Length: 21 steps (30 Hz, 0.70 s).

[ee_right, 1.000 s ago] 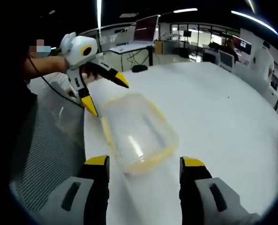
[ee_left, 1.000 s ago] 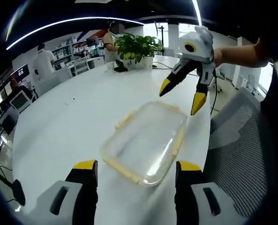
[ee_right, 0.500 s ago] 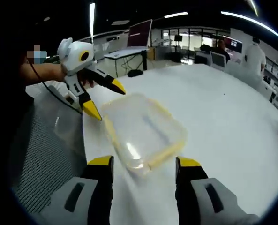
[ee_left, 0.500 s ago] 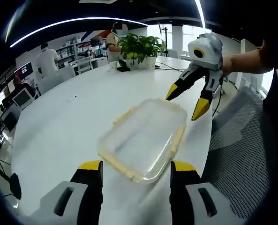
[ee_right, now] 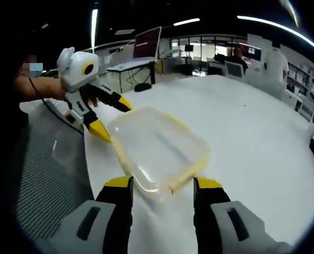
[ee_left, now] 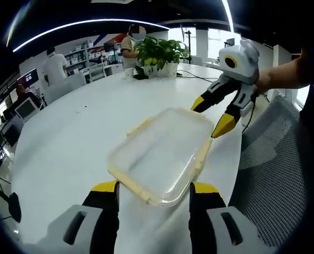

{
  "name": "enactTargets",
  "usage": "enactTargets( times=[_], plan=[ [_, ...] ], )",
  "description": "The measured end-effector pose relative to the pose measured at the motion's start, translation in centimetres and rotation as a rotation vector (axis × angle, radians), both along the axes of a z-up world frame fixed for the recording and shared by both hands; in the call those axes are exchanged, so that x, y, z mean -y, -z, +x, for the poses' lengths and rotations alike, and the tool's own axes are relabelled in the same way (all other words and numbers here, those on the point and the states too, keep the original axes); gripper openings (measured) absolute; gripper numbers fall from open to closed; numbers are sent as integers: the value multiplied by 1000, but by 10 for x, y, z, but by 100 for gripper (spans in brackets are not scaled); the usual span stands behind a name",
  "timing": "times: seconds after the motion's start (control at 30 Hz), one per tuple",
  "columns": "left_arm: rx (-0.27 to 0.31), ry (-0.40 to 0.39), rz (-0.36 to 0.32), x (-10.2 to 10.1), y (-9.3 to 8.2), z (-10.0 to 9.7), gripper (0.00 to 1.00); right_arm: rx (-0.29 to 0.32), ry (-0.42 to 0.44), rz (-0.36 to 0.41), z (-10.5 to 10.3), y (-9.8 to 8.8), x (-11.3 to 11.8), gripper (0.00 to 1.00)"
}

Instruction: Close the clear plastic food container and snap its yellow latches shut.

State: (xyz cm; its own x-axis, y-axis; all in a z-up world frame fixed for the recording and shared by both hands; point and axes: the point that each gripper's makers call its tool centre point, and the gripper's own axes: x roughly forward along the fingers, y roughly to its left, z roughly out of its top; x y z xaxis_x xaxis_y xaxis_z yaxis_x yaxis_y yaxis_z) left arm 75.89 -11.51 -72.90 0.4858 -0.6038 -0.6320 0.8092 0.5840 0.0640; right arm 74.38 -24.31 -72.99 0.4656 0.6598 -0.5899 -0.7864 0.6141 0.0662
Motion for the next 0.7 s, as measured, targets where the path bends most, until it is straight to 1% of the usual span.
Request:
enactTargets(
  times=[0.13, 0.27, 0.4, 0.7],
  plan=[
    [-6, -7, -9, 0, 1, 4, 47, -12, 31, 18, 3, 1, -1, 43],
    [-13, -4, -16, 1, 2, 9, 47, -5, 34, 4, 7, 3, 0, 43],
    [-14, -1, -16, 2, 2, 15, 47, -7, 39, 3, 14, 2, 0, 43],
    [-21, 13, -5, 2, 2, 37, 47, -9, 51, 0, 35, 2, 0, 43]
  ],
)
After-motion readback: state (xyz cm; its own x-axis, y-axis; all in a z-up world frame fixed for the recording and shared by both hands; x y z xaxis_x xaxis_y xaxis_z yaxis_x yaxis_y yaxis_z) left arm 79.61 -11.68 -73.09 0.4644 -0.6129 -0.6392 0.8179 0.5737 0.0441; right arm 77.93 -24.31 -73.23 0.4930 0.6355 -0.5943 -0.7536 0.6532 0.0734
